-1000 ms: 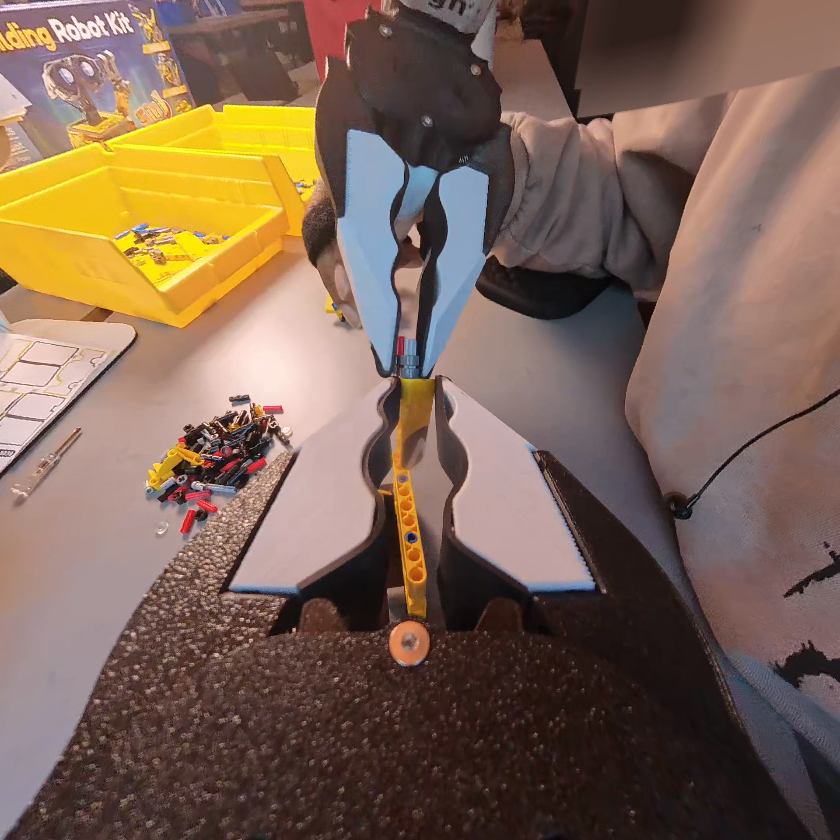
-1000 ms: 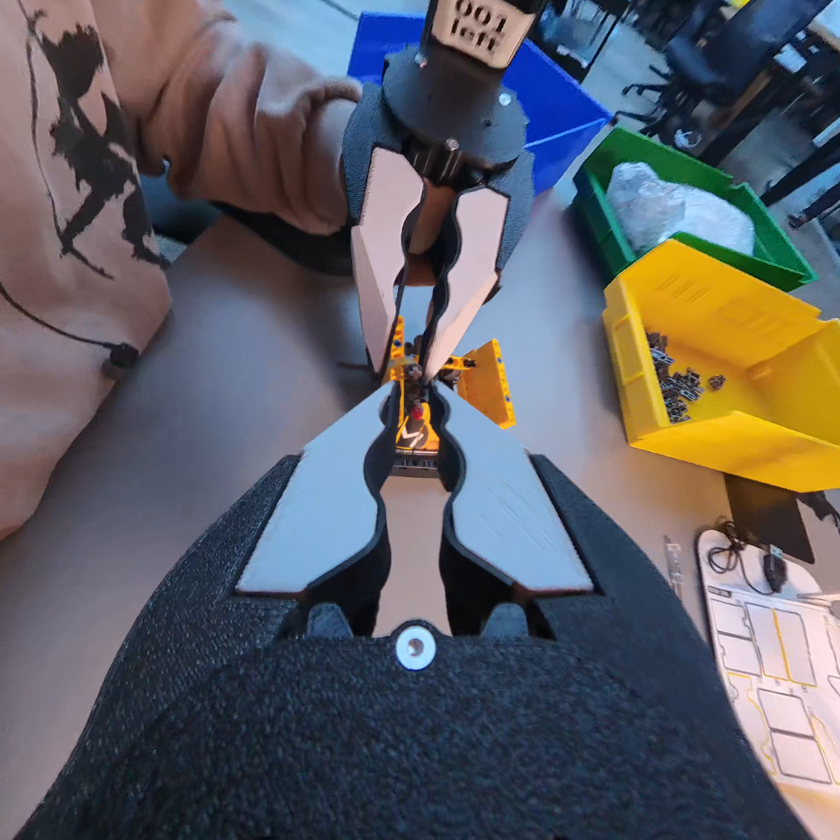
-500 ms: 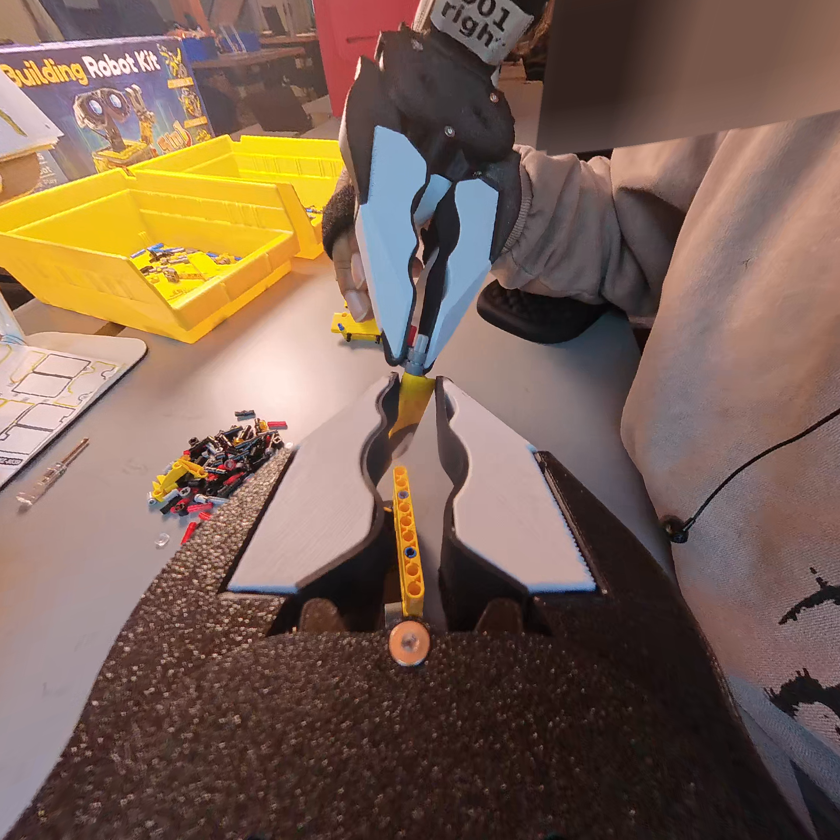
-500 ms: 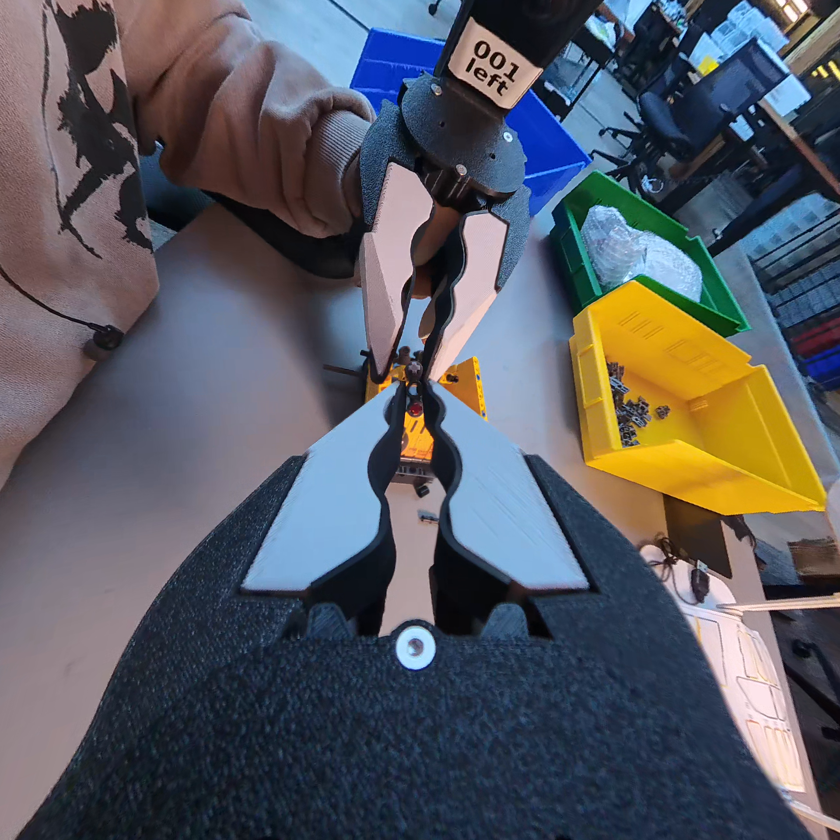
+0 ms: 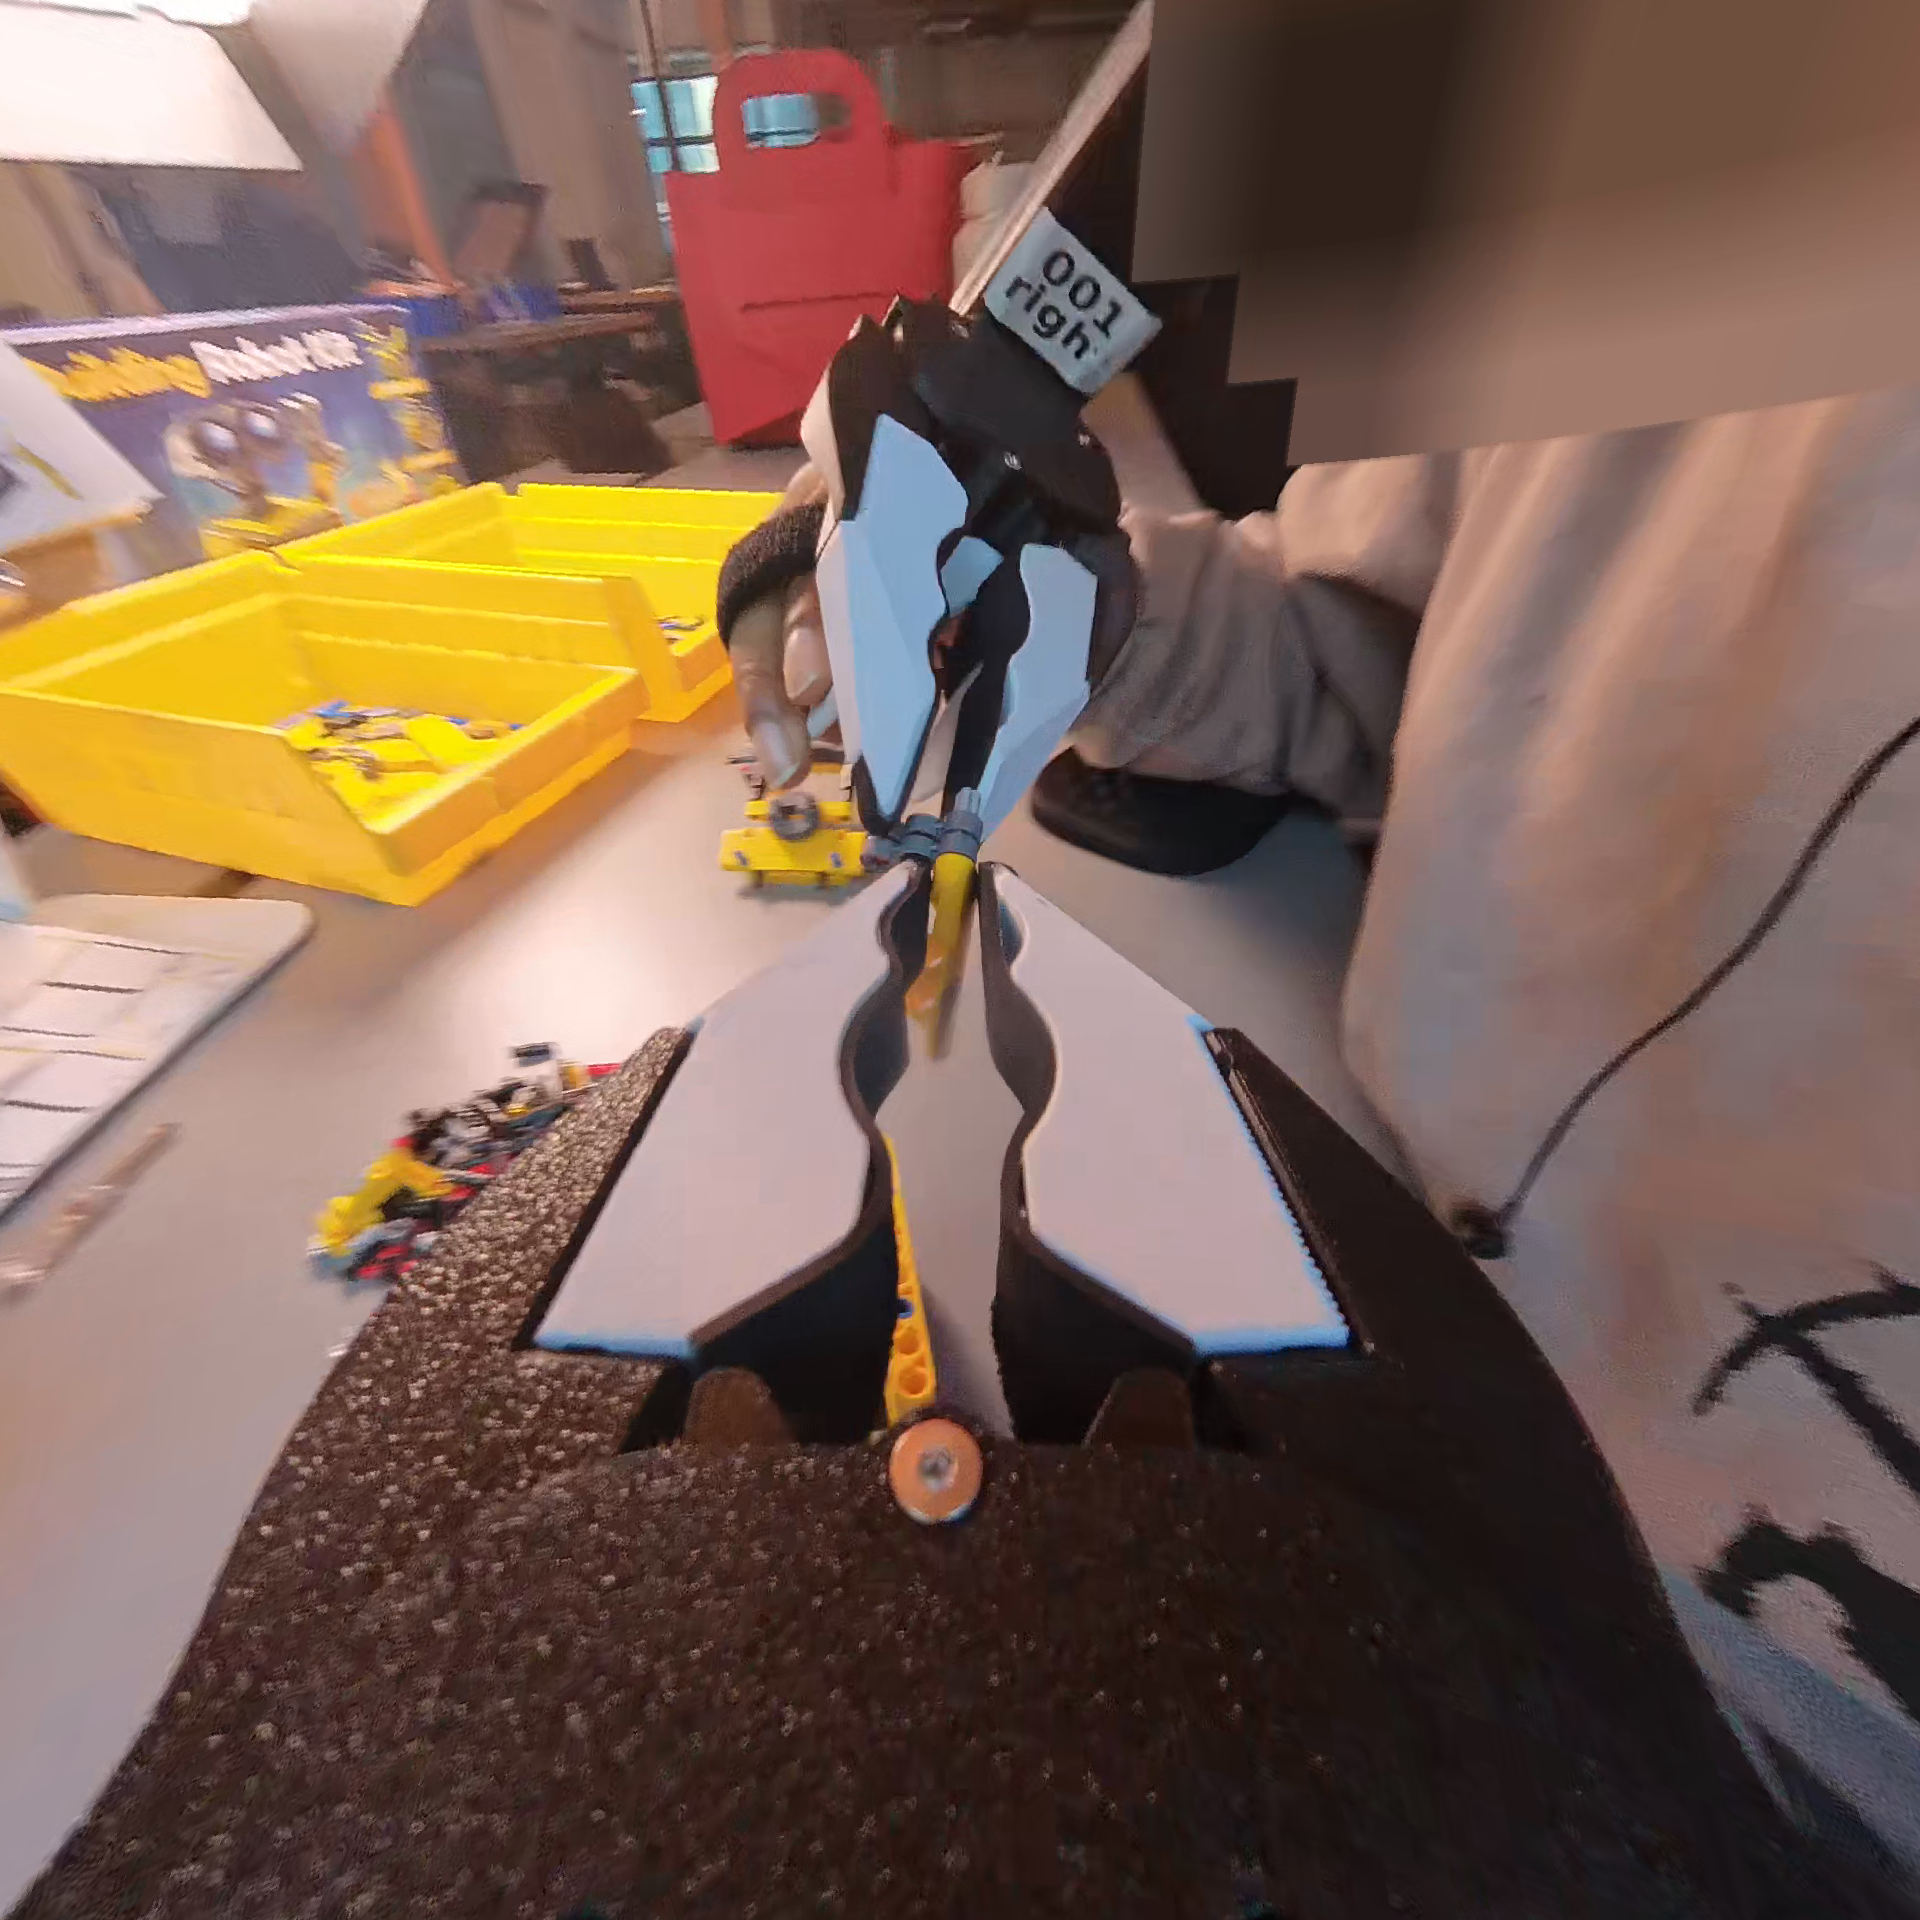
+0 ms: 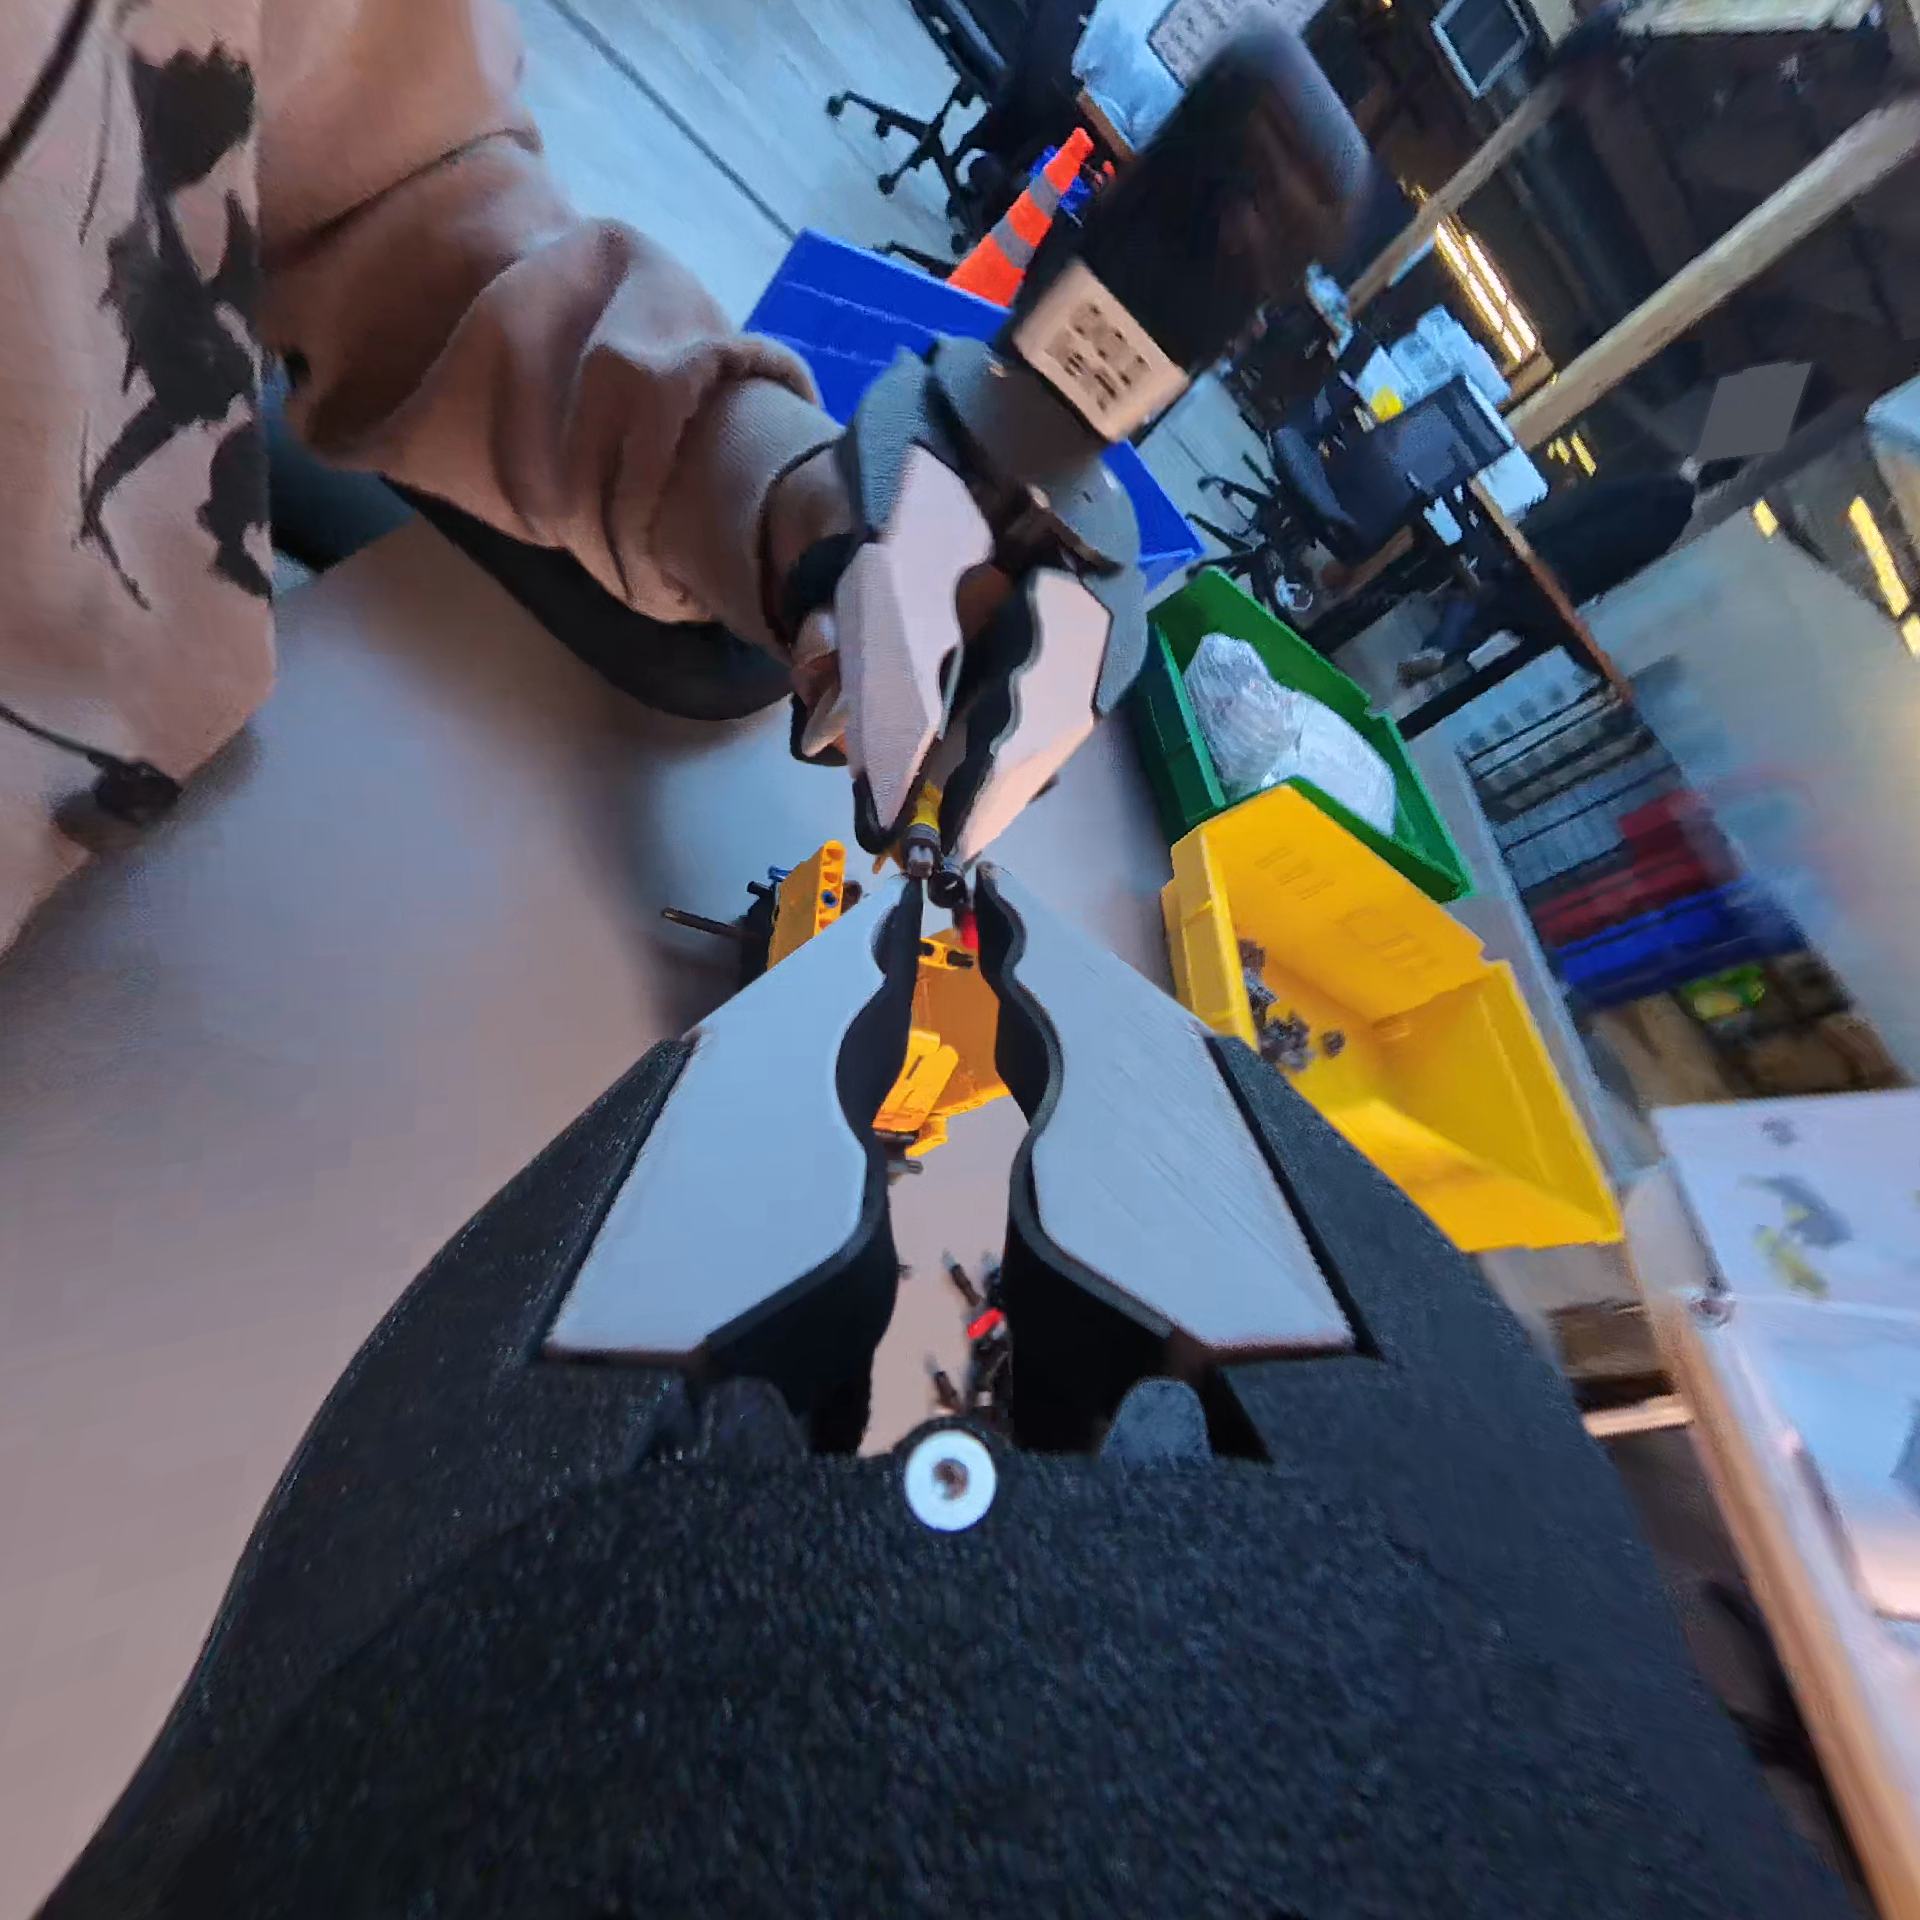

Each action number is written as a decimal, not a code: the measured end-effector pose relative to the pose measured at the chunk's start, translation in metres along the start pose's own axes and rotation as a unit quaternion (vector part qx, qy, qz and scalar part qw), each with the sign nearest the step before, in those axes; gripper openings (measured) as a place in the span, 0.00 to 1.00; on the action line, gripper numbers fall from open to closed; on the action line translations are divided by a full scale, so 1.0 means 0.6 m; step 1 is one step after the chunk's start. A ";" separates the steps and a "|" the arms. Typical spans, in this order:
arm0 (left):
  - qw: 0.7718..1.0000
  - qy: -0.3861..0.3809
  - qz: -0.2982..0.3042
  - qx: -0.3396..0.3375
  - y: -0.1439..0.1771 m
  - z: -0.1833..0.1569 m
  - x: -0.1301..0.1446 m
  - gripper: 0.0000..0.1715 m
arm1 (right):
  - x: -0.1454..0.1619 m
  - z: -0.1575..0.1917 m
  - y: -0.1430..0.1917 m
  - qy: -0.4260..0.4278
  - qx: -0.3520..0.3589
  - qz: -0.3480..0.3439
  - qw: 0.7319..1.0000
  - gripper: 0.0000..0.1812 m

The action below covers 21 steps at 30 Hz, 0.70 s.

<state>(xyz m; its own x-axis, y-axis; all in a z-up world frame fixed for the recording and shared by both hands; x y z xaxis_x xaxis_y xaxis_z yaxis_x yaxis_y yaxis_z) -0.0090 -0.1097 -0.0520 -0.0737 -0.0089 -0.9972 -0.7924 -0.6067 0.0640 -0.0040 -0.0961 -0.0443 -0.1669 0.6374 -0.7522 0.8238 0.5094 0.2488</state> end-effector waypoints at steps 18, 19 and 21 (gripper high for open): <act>0.979 -0.154 0.068 -0.119 -0.010 0.021 0.009 0.04 | 0.014 -0.012 0.001 -0.201 0.026 -0.056 0.978 0.11; 0.978 -0.150 0.068 -0.126 -0.009 0.024 0.009 0.04 | 0.016 -0.016 0.001 -0.202 0.033 -0.057 0.977 0.11; 0.980 -0.133 0.063 -0.135 -0.010 0.029 0.008 0.04 | 0.019 -0.021 0.002 -0.198 0.044 -0.057 0.977 0.11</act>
Point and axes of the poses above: each gripper's, where its closed fingertips meet, y back along the fingers, x out of its underside, z = x × y across the jaws, the point moved 1 cm from there along y, back along the fingers, and after that the axes turned 4 degrees about -z, right-handed, at the moved point
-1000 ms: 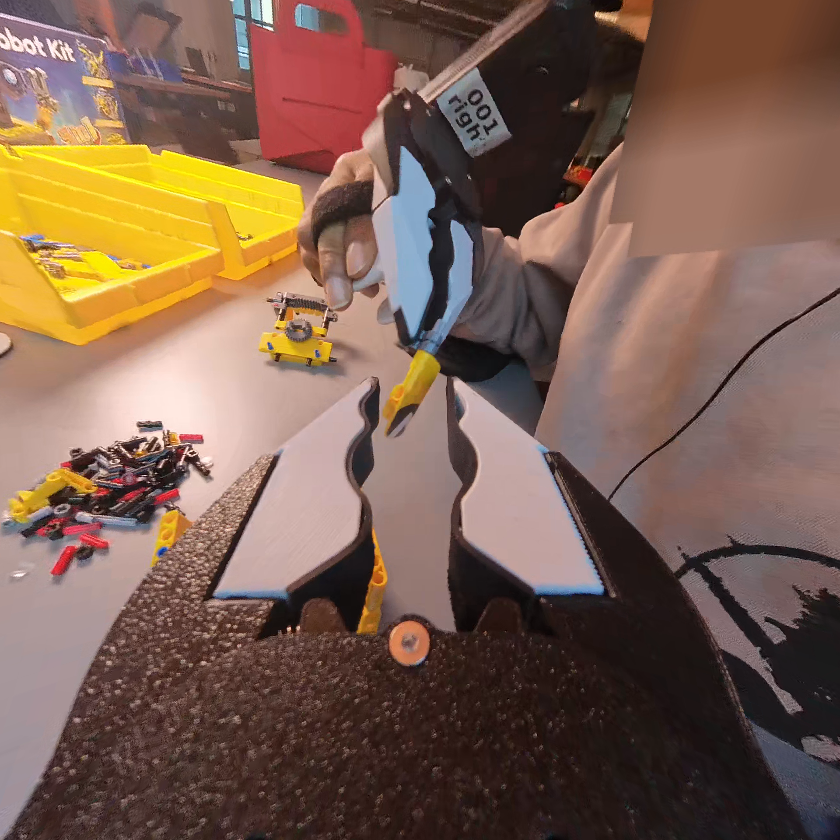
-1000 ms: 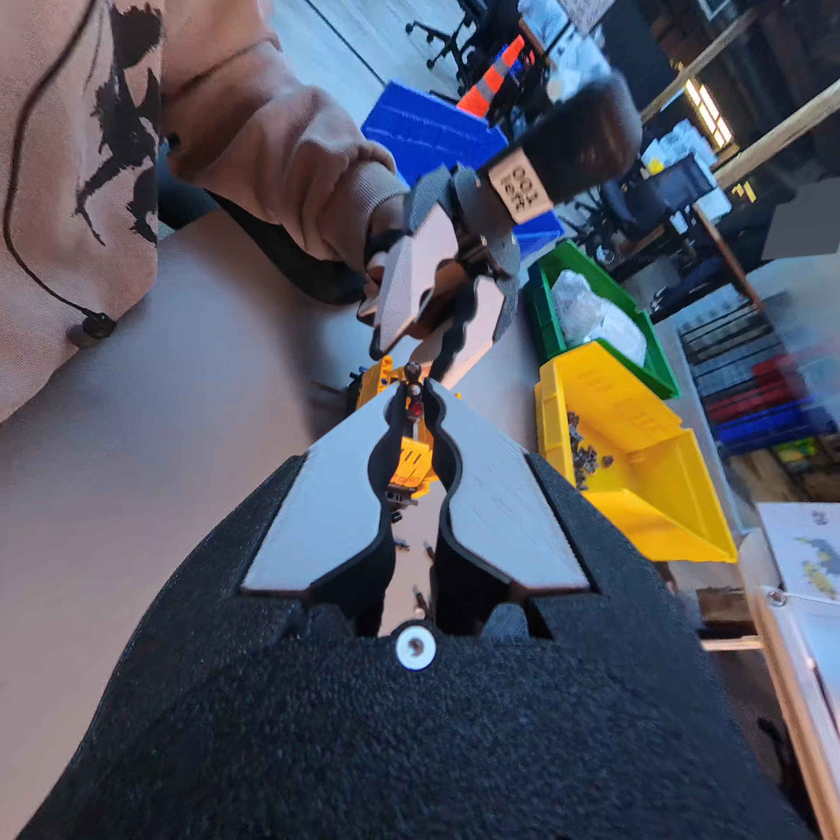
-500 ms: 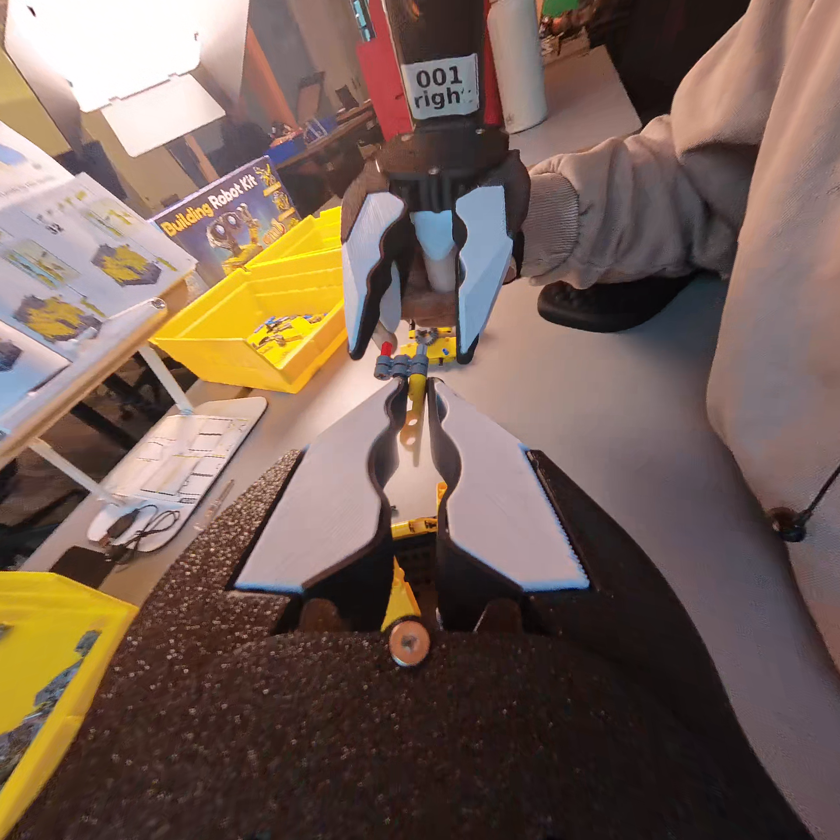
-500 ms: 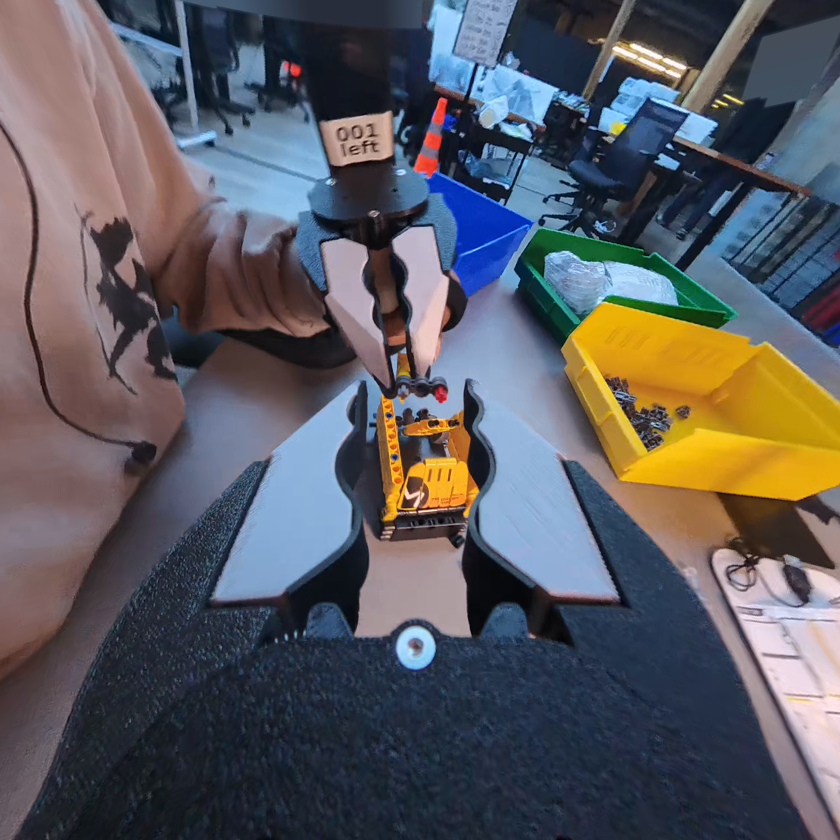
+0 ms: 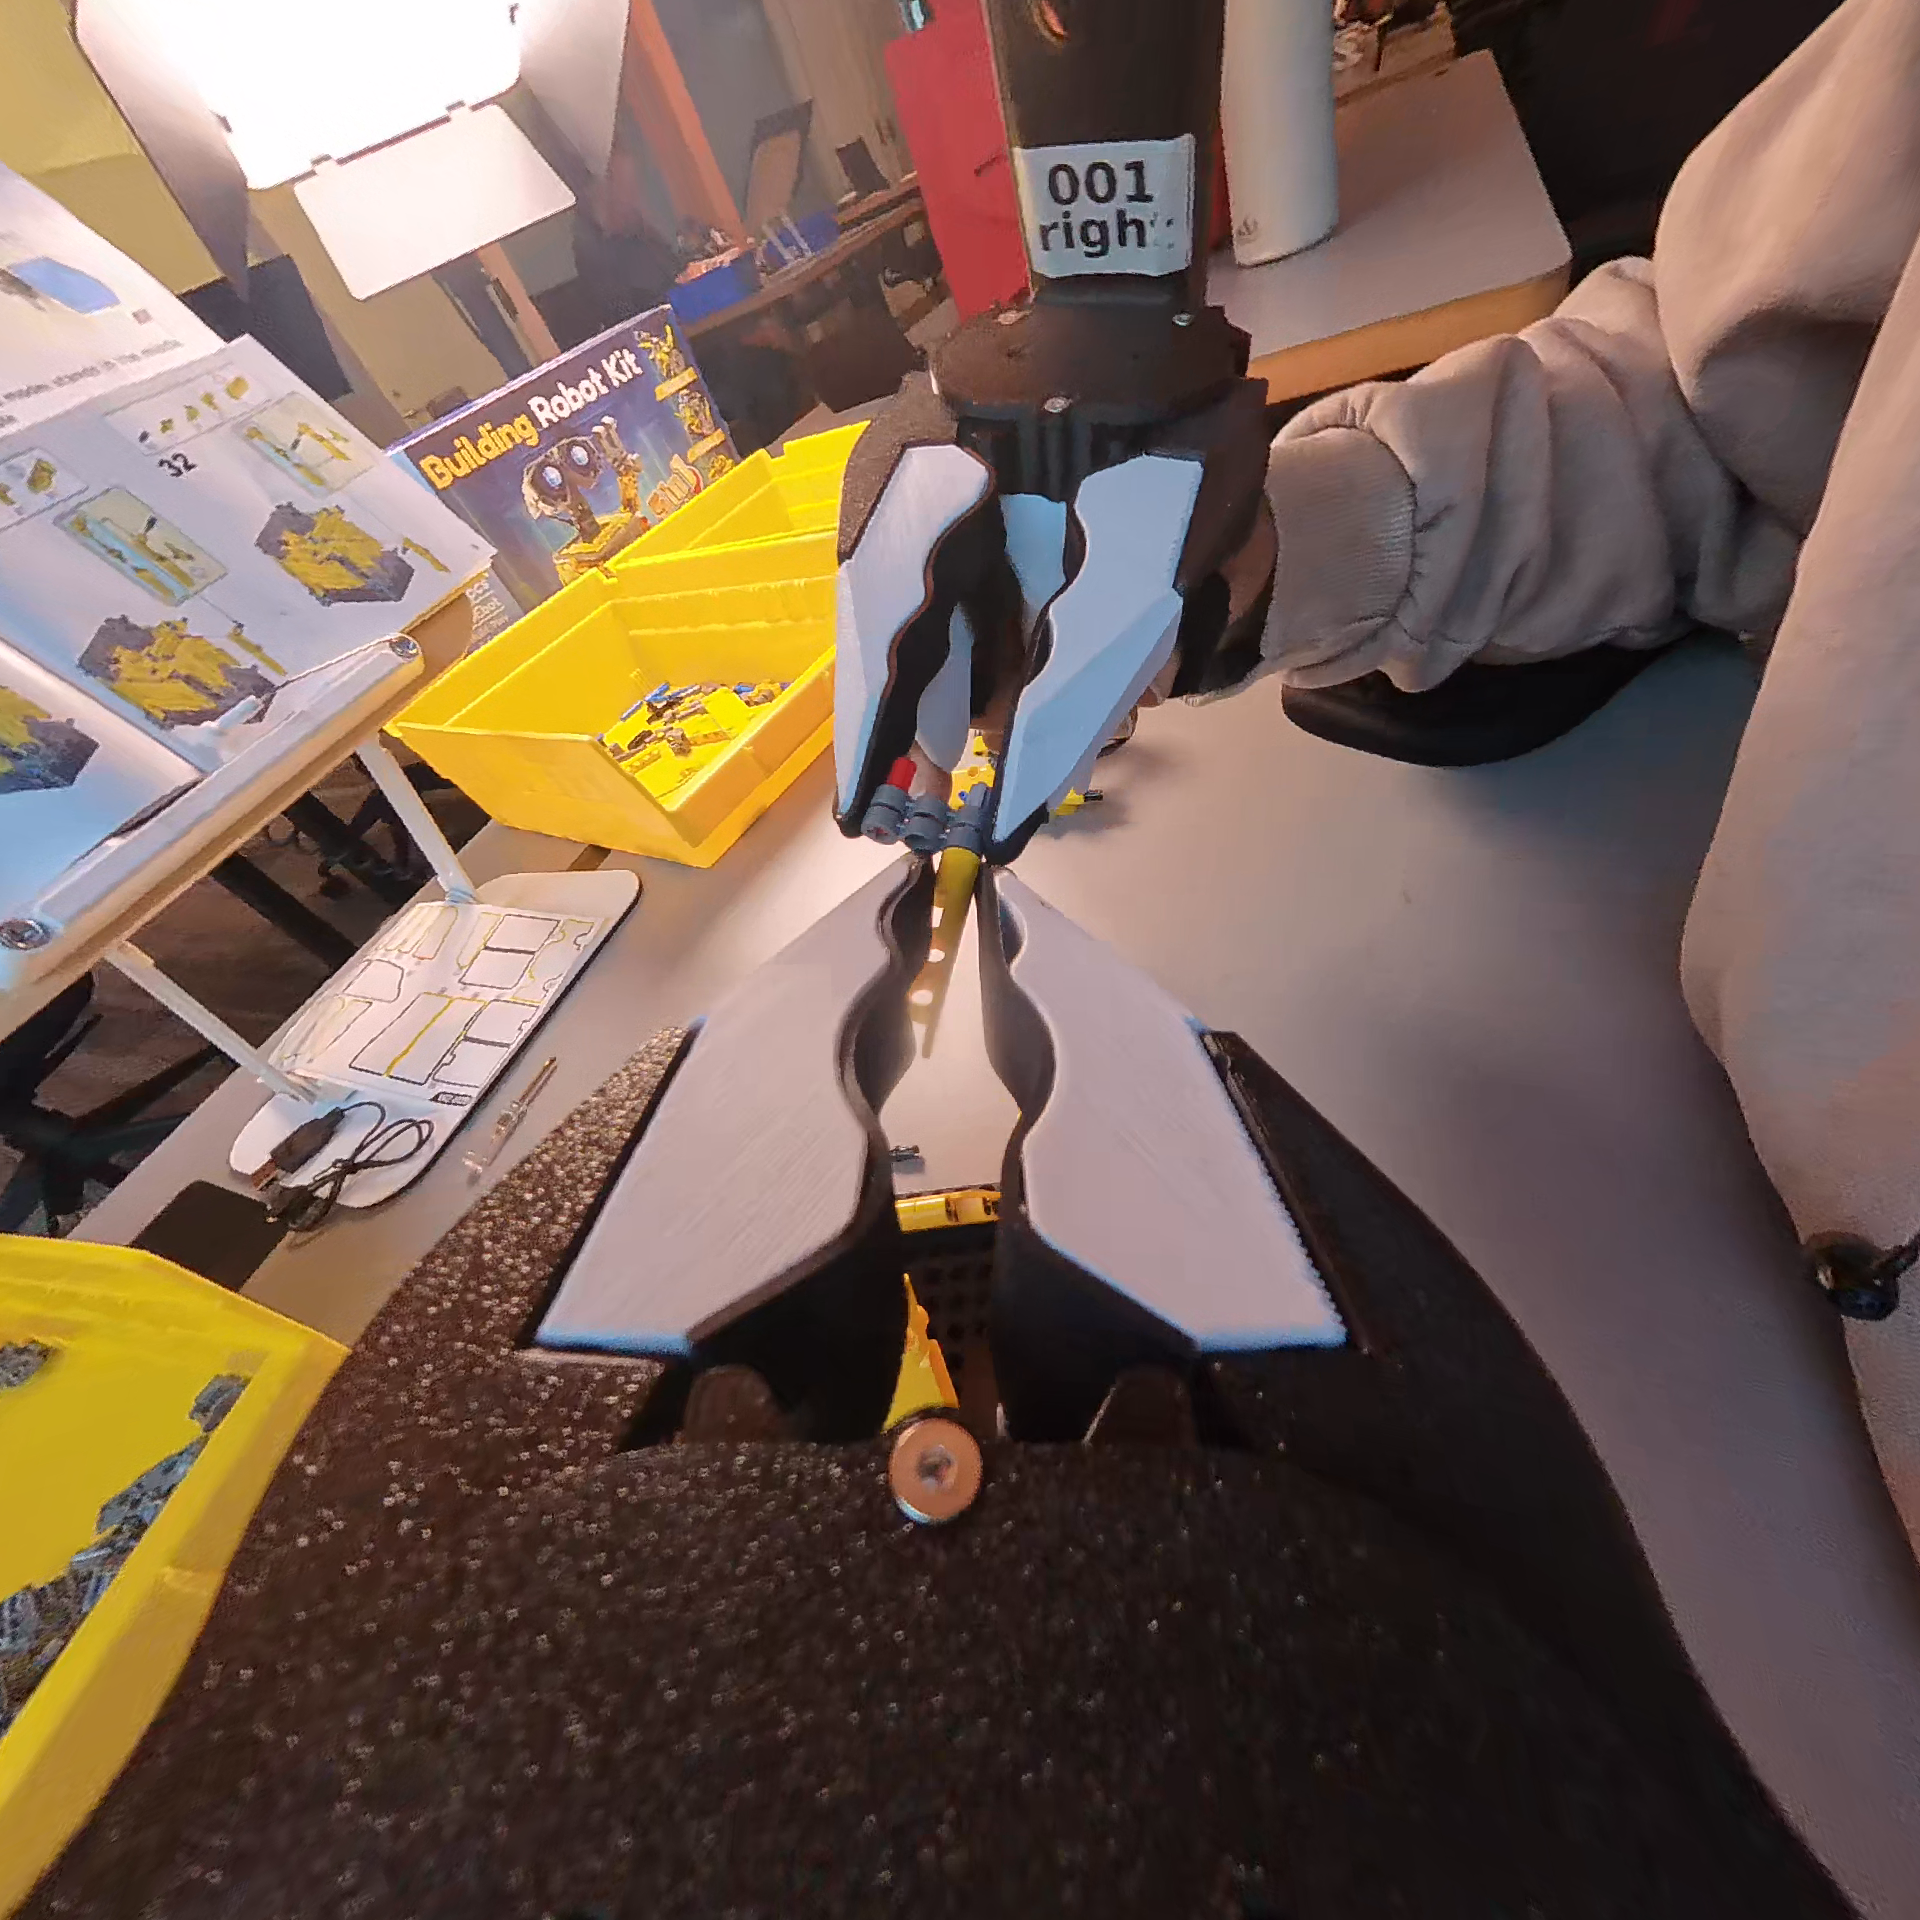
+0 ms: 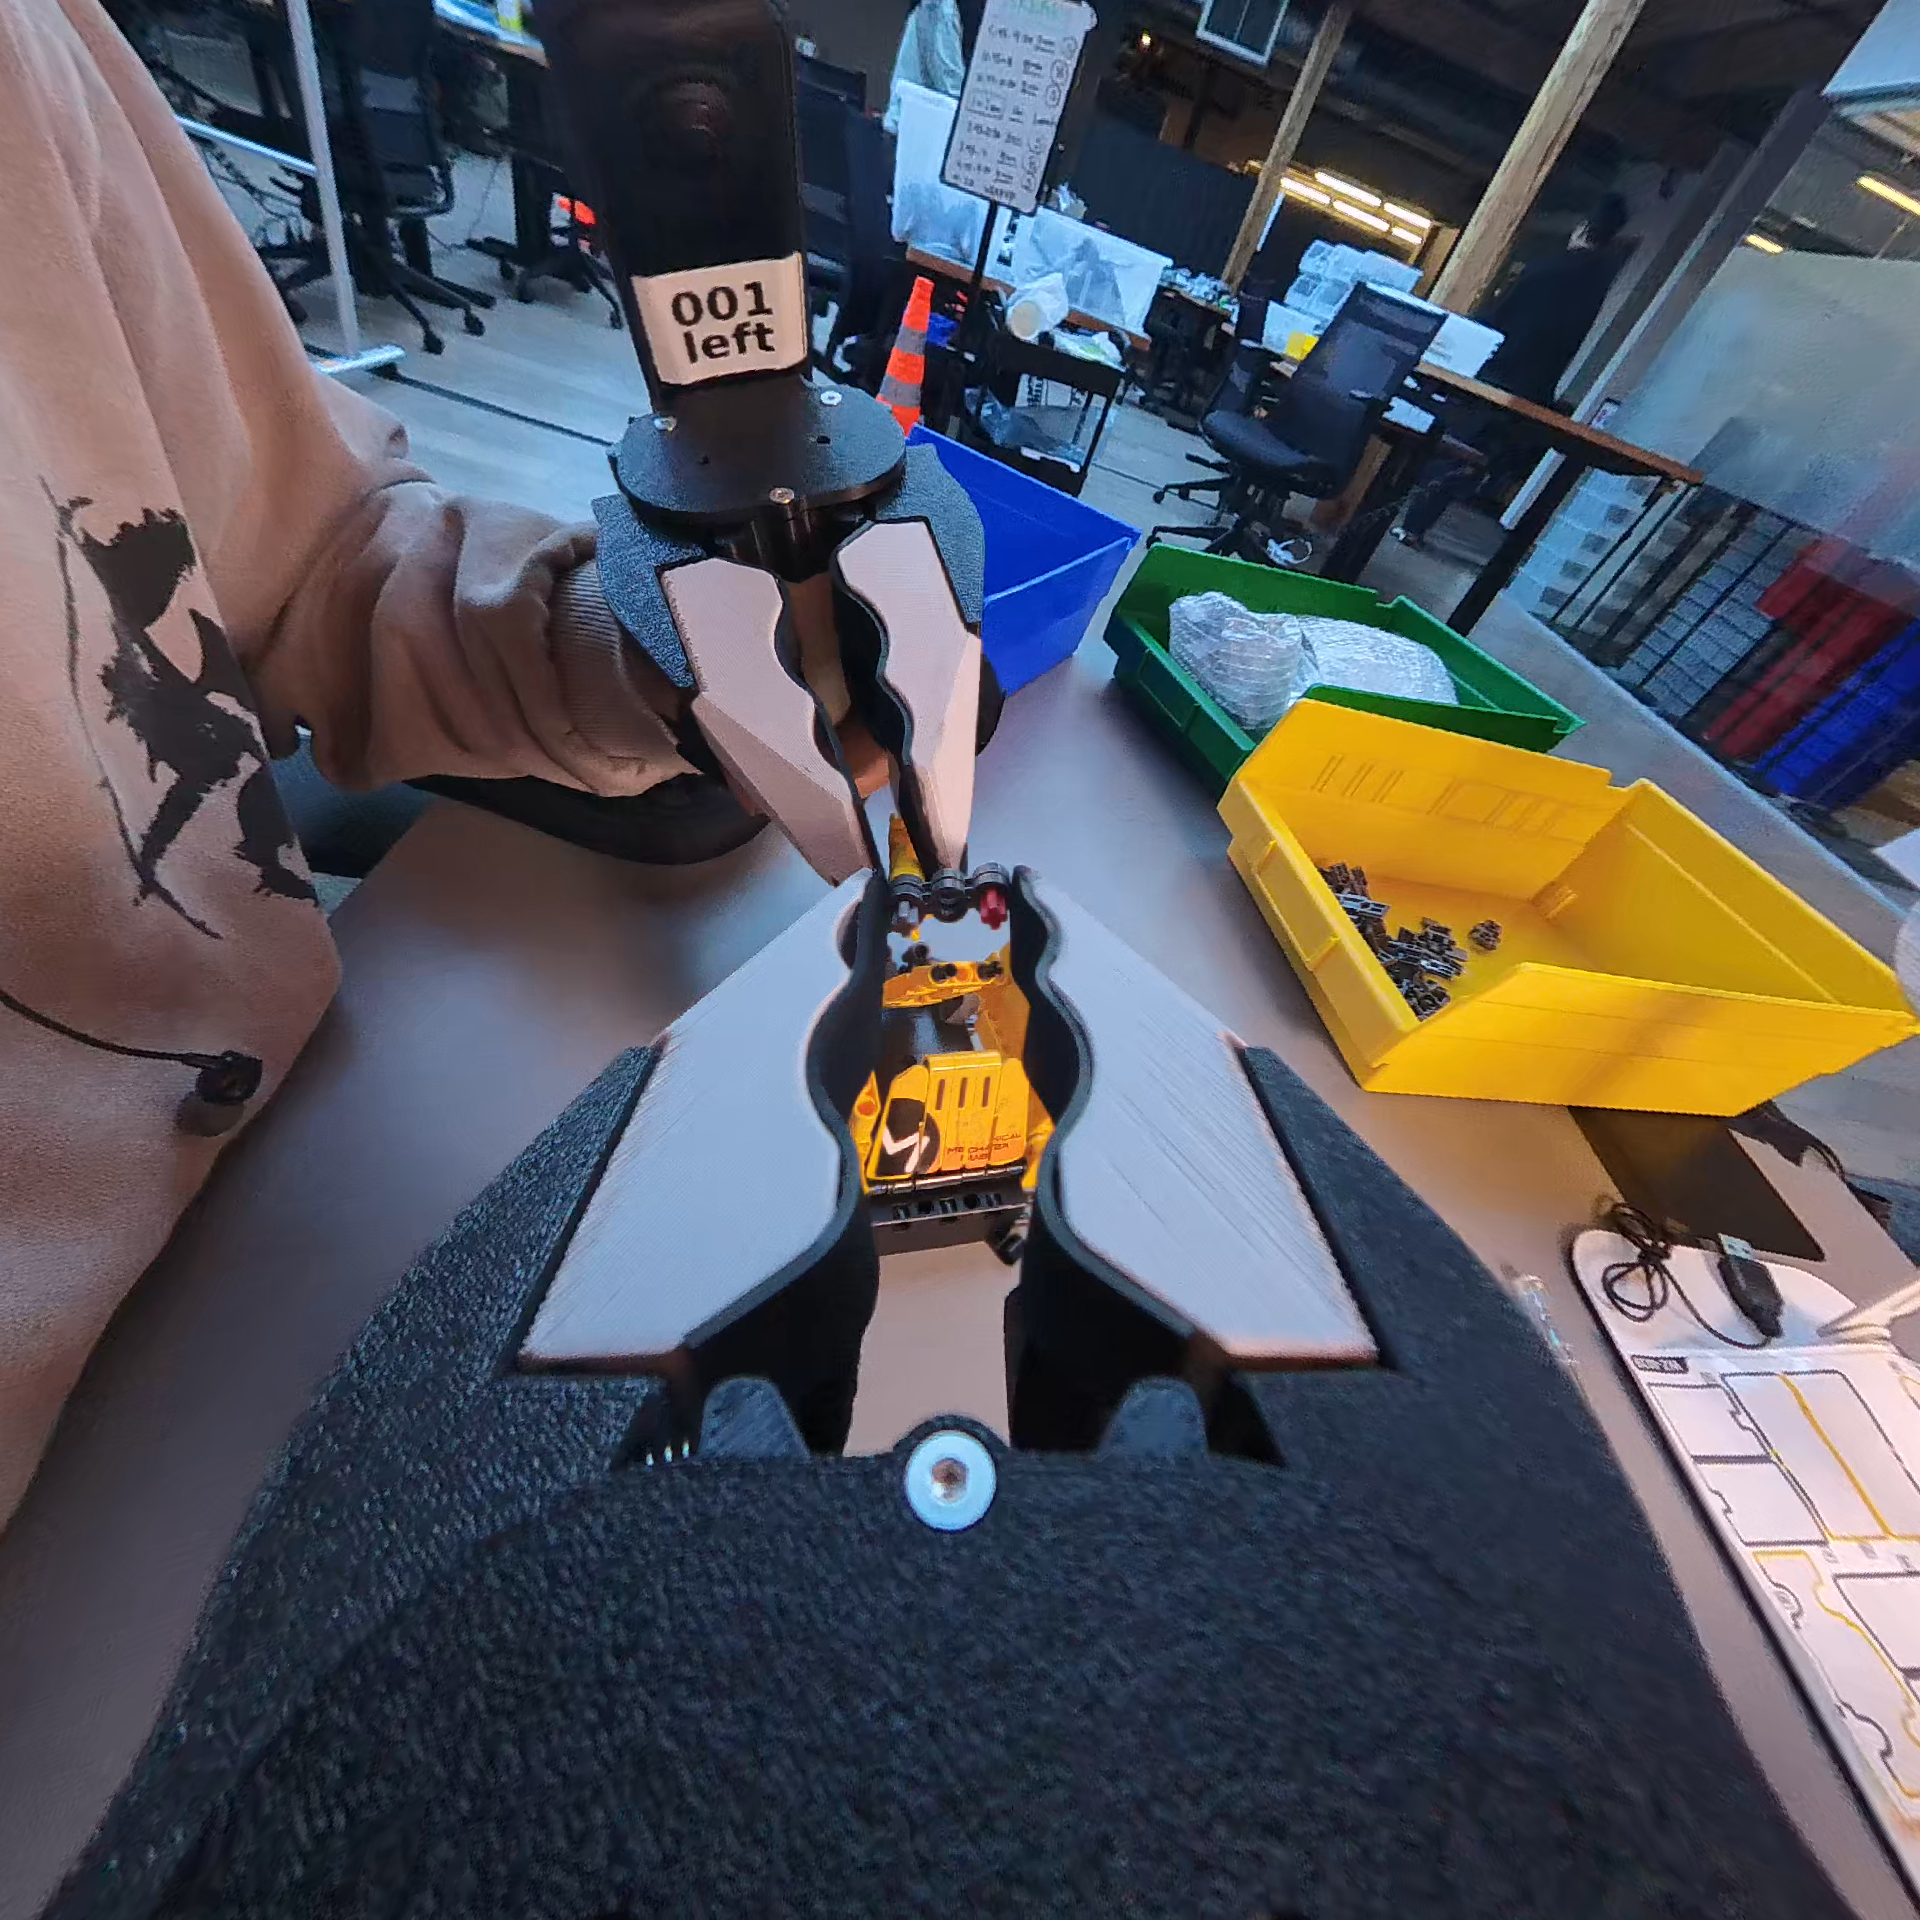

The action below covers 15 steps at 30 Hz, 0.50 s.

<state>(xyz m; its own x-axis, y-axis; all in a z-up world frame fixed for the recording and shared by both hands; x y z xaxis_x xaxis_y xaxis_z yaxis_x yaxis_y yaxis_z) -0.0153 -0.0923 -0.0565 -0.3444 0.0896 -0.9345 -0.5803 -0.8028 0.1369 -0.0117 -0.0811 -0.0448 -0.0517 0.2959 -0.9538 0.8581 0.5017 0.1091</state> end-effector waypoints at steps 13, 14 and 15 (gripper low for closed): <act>0.997 0.068 -0.012 -0.041 0.062 0.056 0.022 0.04 | -0.021 -0.046 0.089 0.016 0.066 -0.026 0.997 0.12; 0.998 0.061 -0.009 -0.032 0.051 0.048 0.022 0.04 | -0.014 -0.032 0.085 0.010 0.055 -0.023 0.998 0.12; 0.998 0.064 -0.012 -0.023 0.041 0.044 0.020 0.04 | -0.008 -0.025 0.082 0.000 0.055 -0.027 0.998 0.12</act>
<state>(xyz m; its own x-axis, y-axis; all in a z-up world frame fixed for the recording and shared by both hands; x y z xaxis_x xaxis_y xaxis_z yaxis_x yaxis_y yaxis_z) -0.0531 -0.0952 -0.0556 -0.2327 0.0354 -0.9719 -0.5510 -0.8283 0.1017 0.0233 -0.0458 -0.0305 -0.0995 0.2700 -0.9577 0.9049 0.4249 0.0257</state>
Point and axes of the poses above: each gripper's, where its closed fingertips meet, y back along the fingers, x out of its underside, z = x × y across the jaws, the point moved 1 cm from there along y, back along the fingers, and after that the axes turned 4 degrees about -z, right-handed, at the moved point
